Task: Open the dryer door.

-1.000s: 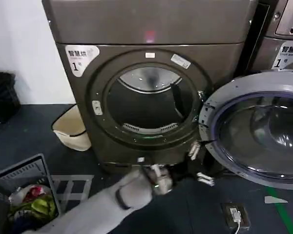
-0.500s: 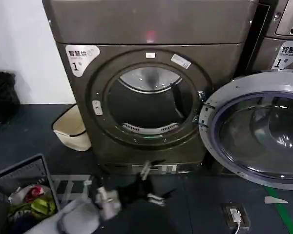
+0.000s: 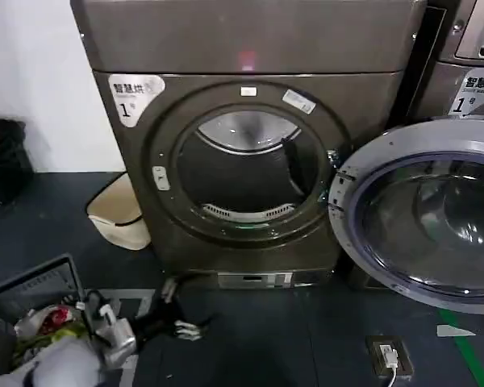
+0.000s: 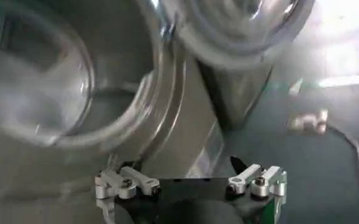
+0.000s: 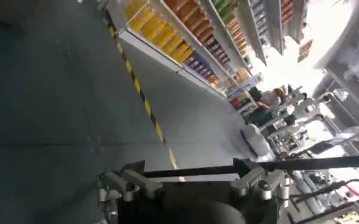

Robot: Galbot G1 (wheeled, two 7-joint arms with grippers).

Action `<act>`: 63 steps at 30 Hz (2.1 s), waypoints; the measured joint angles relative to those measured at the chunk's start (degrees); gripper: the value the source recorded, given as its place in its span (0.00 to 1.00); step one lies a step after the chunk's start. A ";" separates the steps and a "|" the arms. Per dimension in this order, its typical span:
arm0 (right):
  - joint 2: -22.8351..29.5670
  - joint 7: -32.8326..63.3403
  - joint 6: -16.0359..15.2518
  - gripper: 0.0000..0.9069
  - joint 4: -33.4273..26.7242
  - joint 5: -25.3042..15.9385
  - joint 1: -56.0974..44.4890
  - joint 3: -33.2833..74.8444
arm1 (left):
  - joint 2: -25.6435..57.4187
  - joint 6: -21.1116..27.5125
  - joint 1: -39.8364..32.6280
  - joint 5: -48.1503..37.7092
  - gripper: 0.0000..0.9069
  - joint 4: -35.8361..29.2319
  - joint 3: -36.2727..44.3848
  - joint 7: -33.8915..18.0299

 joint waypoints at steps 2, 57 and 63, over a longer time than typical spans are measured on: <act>0.05 -0.86 -0.44 1.00 0.37 -0.70 0.54 0.27 | 1.84 2.77 1.12 -2.75 1.00 0.49 -1.67 -0.66; 3.36 -6.44 -0.83 1.00 0.48 -5.49 7.07 2.72 | -5.37 33.77 40.29 -56.95 1.00 13.49 -58.56 -17.80; 3.49 -7.32 -0.58 1.00 0.32 -5.72 7.20 3.12 | -5.48 33.75 40.60 -56.70 1.00 13.56 -58.49 -17.79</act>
